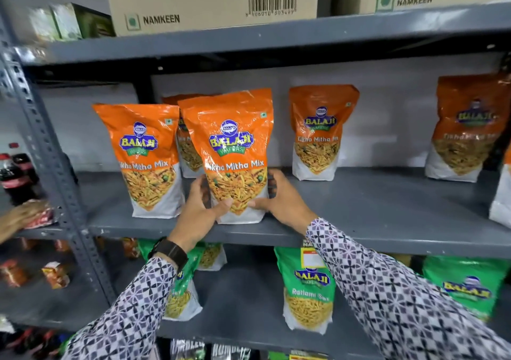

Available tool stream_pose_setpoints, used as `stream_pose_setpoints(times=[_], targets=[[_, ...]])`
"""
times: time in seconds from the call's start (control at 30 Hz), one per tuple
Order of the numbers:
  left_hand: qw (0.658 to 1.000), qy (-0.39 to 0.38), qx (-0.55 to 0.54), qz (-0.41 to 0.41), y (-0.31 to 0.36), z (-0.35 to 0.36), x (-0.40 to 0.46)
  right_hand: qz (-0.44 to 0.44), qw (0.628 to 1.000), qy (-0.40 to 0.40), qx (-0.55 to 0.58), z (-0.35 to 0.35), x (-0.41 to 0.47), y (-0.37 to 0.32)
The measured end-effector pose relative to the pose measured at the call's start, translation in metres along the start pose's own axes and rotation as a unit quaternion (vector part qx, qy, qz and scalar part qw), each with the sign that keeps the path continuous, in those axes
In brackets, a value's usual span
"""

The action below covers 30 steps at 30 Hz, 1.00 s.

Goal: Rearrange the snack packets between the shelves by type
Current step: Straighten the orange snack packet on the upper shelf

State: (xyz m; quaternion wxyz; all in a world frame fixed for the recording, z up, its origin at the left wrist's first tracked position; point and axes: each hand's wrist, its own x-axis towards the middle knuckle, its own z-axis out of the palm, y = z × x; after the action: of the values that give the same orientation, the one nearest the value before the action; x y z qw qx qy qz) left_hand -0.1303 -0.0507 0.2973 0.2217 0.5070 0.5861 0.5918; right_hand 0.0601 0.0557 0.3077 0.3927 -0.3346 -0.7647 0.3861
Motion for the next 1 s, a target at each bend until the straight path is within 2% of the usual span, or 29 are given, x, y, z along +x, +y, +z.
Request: stream_pose_setpoints(times=[0.2,0.53,0.7,1.0], targets=[[0.999,-0.029,0.011,0.028,0.000,0.020,0.013,-0.018,0.999,0.034,0.009,-0.018,-0.005,0.009],[0.993,-0.104,0.004,0.047,0.019,0.120,0.012,0.027,0.993,0.119,0.007,-0.108,-0.048,0.036],[0.992,-0.109,0.019,0.052,0.029,0.148,0.002,0.037,0.989,0.143,0.006,-0.132,-0.065,0.043],[0.994,-0.098,0.014,0.038,0.043,0.153,-0.014,0.034,0.989,0.142,0.016,-0.132,-0.071,0.041]])
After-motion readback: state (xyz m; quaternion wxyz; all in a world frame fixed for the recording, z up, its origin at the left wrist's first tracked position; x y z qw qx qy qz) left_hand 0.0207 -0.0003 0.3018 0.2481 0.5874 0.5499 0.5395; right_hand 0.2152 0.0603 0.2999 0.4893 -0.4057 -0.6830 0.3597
